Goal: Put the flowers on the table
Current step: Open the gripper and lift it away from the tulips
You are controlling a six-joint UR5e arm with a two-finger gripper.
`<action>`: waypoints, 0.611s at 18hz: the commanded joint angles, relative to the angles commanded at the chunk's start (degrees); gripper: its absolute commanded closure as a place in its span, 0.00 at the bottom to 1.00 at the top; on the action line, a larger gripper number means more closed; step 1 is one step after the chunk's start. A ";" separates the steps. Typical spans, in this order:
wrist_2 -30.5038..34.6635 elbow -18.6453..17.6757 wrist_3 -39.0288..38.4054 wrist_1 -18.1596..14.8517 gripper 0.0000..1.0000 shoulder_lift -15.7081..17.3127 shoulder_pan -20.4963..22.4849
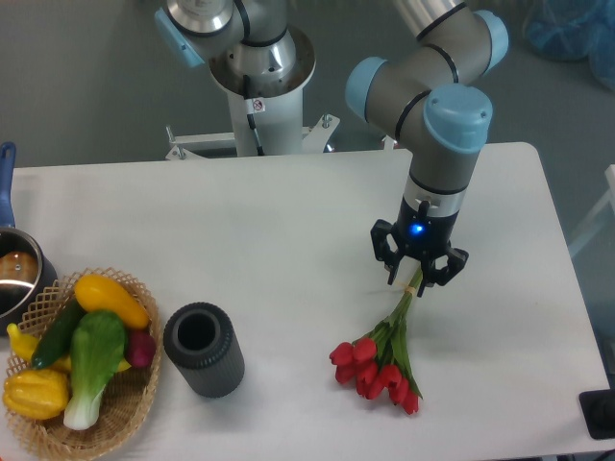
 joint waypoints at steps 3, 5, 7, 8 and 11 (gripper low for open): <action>-0.09 0.00 -0.09 0.09 0.00 -0.53 0.18; 0.00 0.17 -0.88 0.09 0.00 -0.62 0.26; 0.44 0.79 -2.36 0.09 0.00 -0.70 0.35; 0.53 0.88 -2.90 0.00 0.00 -0.62 0.70; 2.01 1.49 -2.37 0.09 0.00 -0.35 0.70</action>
